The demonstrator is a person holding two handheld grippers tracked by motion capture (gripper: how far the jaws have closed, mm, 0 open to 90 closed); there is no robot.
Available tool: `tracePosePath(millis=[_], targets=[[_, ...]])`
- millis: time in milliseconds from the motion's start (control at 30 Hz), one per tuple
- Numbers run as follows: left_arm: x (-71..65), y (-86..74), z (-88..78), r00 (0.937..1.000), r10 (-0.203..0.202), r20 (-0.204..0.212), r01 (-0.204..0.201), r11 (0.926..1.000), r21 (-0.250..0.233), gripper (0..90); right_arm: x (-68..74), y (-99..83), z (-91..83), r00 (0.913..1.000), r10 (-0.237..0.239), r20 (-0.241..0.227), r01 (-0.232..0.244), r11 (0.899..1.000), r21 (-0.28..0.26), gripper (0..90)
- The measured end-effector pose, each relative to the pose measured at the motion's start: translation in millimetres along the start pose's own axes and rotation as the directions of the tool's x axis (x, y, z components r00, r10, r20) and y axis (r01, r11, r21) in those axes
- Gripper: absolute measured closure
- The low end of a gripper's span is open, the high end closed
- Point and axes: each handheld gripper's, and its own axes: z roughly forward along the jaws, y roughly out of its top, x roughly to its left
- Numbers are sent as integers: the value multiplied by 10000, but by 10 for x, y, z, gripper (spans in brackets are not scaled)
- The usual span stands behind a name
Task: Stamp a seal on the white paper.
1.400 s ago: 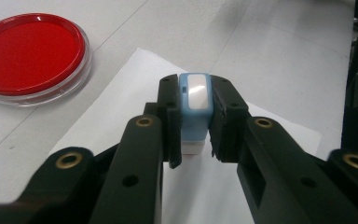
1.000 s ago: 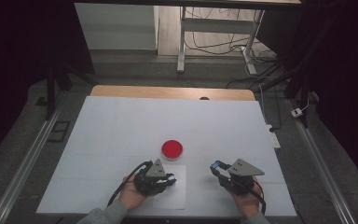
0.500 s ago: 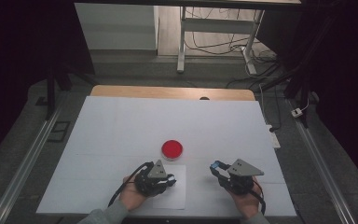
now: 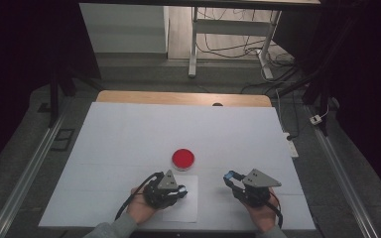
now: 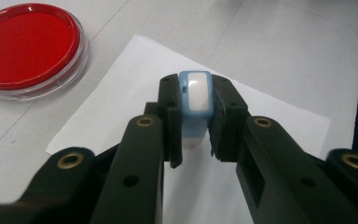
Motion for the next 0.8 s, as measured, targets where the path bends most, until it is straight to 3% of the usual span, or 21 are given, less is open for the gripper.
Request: tracePosePath(millis=[800], targets=[[-20,-5,1,9999,26,-144,-26,10000,-66,765,1,1,2,10000,11,-9,-11,10000,-6,657]])
